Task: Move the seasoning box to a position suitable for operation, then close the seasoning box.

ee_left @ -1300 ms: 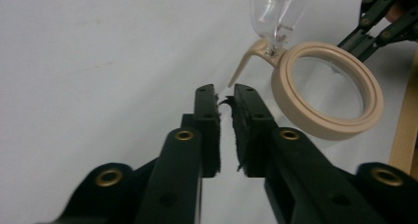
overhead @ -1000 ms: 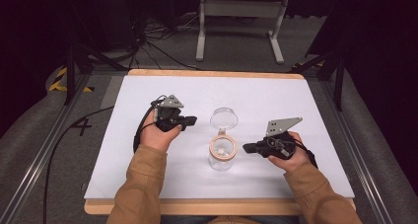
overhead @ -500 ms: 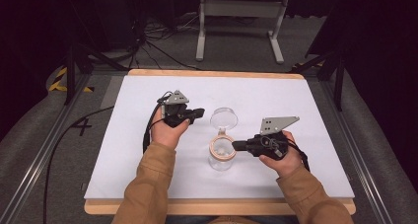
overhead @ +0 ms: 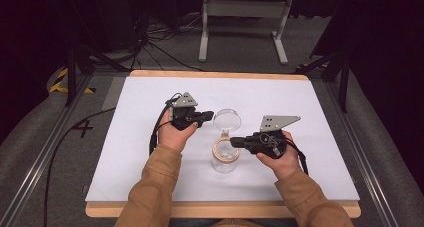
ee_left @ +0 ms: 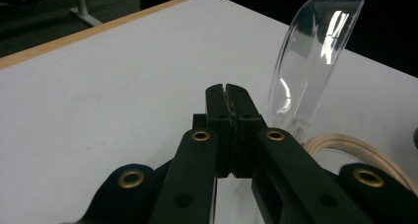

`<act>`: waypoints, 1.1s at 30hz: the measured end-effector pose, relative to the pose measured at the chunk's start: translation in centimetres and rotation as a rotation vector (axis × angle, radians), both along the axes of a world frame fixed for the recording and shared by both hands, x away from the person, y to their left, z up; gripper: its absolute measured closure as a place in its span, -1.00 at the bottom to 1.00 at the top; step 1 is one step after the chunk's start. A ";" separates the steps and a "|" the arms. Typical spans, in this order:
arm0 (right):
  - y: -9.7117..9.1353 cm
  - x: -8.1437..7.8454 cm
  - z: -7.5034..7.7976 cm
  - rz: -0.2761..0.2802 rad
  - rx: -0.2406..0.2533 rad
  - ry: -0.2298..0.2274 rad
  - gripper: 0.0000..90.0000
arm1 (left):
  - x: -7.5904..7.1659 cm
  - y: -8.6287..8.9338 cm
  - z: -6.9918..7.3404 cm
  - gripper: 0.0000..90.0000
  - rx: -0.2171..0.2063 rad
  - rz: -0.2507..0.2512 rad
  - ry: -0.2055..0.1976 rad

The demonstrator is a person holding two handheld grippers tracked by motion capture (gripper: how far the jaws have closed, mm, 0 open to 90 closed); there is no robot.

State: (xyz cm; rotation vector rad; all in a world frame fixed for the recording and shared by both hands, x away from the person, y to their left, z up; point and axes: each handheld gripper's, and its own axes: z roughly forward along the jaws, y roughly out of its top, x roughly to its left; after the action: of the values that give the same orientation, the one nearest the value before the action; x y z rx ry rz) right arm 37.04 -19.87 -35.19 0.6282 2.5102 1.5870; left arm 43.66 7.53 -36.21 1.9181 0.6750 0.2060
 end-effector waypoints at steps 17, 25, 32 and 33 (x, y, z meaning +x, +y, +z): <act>-0.5 0.2 -0.2 0.002 0.001 0.018 1.00 | -0.5 0.2 0.5 0.96 0.014 -0.126 -0.007; -0.6 0.0 -0.2 0.010 -0.002 0.027 1.00 | -1.1 0.3 1.0 0.95 0.057 -0.204 0.009; -0.7 -0.3 -0.1 0.025 -0.013 0.024 1.00 | -1.5 1.5 1.6 0.95 0.075 -0.179 0.022; -0.7 -0.3 -0.1 0.025 -0.013 0.024 1.00 | -1.5 1.7 1.7 0.95 0.073 -0.177 0.021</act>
State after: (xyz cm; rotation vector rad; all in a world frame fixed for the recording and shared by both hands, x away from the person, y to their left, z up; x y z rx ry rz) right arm 36.78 -20.55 -35.30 0.6205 2.5532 1.5787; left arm 42.12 9.27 -34.52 2.0408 0.5141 0.1002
